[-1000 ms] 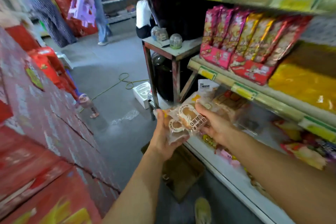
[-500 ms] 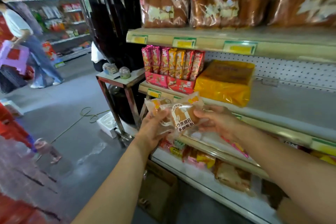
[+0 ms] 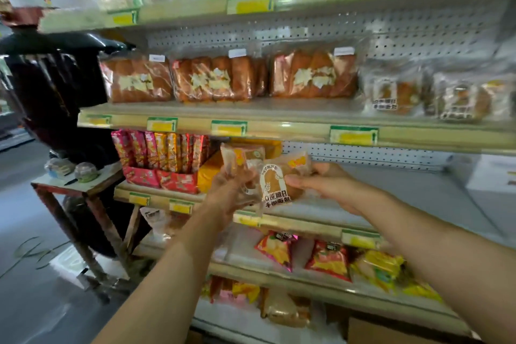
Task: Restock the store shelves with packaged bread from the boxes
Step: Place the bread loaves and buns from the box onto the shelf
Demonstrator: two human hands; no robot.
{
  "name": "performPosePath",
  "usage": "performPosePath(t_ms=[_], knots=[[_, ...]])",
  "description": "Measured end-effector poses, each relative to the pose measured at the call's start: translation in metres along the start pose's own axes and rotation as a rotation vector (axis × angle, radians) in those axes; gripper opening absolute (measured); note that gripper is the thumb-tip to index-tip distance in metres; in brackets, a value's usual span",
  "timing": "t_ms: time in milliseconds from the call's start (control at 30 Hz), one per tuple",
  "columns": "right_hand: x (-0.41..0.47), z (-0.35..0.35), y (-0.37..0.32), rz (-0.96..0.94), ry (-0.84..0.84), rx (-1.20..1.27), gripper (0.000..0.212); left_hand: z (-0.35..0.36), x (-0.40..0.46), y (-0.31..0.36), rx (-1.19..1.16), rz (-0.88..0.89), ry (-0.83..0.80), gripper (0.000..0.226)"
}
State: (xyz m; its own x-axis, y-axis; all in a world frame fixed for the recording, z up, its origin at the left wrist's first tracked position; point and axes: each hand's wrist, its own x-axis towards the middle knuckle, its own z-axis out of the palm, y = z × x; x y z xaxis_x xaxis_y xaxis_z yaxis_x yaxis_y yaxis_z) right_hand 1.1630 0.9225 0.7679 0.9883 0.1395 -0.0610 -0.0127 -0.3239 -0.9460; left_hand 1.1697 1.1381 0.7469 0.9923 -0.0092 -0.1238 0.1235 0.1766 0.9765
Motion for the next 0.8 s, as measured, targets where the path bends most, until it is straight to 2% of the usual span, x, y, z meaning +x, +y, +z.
performPosePath(t_ms=[67, 100, 200, 233, 400, 533, 667, 733, 800], knots=[[-0.009, -0.03, -0.004, -0.048, 0.034, -0.024, 0.064, 0.031, 0.009, 0.005, -0.005, 0.04, -0.05, 0.014], [-0.013, -0.045, -0.006, -0.065, 0.042, -0.036, 0.064, 0.046, 0.013, 0.007, -0.004, 0.058, -0.067, 0.02], [-0.025, -0.087, -0.009, -0.065, 0.067, -0.043, 0.025, 0.088, 0.02, 0.015, 0.012, 0.109, -0.114, 0.038], [-0.028, -0.099, -0.01, -0.065, 0.095, -0.045, 0.021, 0.099, 0.022, 0.017, 0.016, 0.117, -0.125, 0.042], [-0.037, -0.142, -0.016, -0.095, 0.161, -0.114, 0.037, 0.138, 0.03, 0.028, 0.009, 0.14, -0.16, 0.063], [-0.039, -0.164, -0.025, -0.124, 0.195, -0.076, 0.051, 0.161, 0.03, 0.043, -0.021, 0.194, -0.183, 0.051], [-0.038, -0.18, -0.04, -0.192, 0.28, 0.022, 0.032, 0.172, 0.03, 0.053, -0.165, 0.187, -0.144, 0.045], [-0.034, -0.186, -0.046, -0.24, 0.403, 0.092, 0.027, 0.174, 0.032, 0.055, -0.196, 0.171, -0.112, 0.044], [-0.025, -0.193, -0.049, -0.288, 0.57, 0.069, 0.037, 0.176, 0.033, 0.056, -0.219, 0.159, -0.098, 0.042]])
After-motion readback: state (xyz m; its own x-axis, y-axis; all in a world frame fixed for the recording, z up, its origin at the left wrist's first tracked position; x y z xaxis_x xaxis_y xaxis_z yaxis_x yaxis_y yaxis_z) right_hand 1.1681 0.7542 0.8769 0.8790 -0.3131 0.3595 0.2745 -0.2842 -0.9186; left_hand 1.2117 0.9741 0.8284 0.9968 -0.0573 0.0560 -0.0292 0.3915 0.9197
